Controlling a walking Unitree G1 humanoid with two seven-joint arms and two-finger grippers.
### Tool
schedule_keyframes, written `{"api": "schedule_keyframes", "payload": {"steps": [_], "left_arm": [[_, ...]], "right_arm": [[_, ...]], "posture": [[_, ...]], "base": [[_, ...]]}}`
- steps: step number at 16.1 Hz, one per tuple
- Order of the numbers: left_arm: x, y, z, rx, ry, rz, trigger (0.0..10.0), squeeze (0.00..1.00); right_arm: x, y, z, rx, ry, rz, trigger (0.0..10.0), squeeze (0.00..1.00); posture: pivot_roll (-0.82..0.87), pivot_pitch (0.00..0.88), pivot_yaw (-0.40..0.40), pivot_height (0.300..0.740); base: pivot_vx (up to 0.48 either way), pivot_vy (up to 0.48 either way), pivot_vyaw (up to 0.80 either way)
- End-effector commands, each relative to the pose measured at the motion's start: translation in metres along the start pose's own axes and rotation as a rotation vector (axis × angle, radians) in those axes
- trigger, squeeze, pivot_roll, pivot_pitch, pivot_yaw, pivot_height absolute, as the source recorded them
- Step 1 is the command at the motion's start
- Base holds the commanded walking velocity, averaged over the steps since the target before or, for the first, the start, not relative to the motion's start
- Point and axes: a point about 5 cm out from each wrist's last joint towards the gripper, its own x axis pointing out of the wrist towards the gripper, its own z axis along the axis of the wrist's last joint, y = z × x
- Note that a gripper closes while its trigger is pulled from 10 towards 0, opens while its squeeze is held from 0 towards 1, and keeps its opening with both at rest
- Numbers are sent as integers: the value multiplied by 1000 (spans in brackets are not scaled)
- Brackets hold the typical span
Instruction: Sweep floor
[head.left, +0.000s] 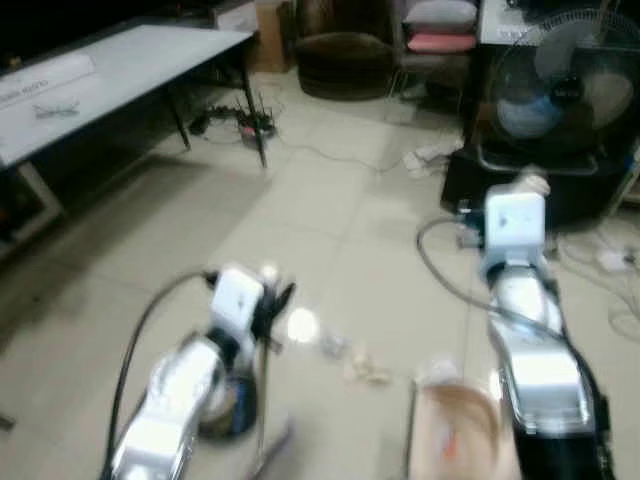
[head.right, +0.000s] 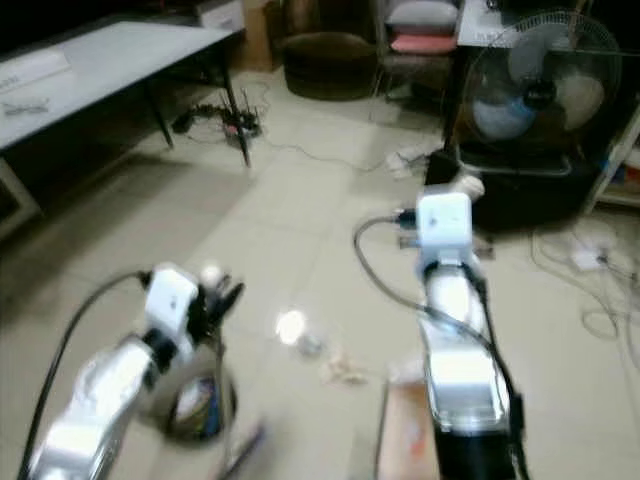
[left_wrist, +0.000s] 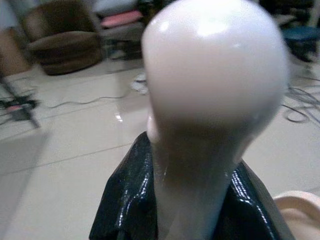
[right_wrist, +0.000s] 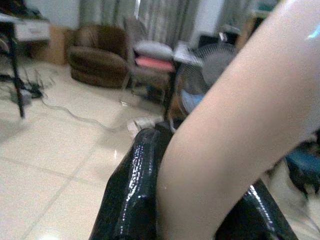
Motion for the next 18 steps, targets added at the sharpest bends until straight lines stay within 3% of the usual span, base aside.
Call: {"api": "schedule_keyframes", "payload": {"steps": [1, 4, 6, 8, 12, 15, 18], "left_arm": [[1, 5, 4, 35, -8, 23, 10000, 0], [5, 6, 7, 36, -23, 52, 10000, 0], [10, 16, 14, 41, -72, 136, 10000, 0], [11, 23, 19, 58, -106, 218, 10000, 0], [8, 27, 22, 69, -118, 264, 10000, 0], [11, 28, 32, 89, -163, 288, 10000, 0], [13, 31, 37, 88, -182, 301, 10000, 0]], "right_arm": [[-1, -1, 15, 8, -66, -4, 10000, 0], [-4, -2, 13, 27, -41, -17, 10000, 0], [-6, -3, 10, 39, -22, -30, 10000, 0], [-7, -4, 11, 40, -25, -34, 10000, 0], [-12, -1, 7, 80, 0, -29, 10000, 0], [-11, 3, 8, 104, -7, -17, 10000, 0], [-10, 2, 5, 166, 21, -44, 10000, 0]], "posture": [[-138, 0, 90, 740], [-138, 0, 90, 740], [-140, 0, 91, 740], [-141, 0, 92, 740], [-132, 0, 78, 740], [-125, 0, 79, 740], [-123, 0, 83, 740]], "base": [[0, 0, -800], [0, 0, -800], [0, 0, -800], [0, 0, -800], [0, 0, -800], [321, 0, -800], [370, 0, -152]]}}
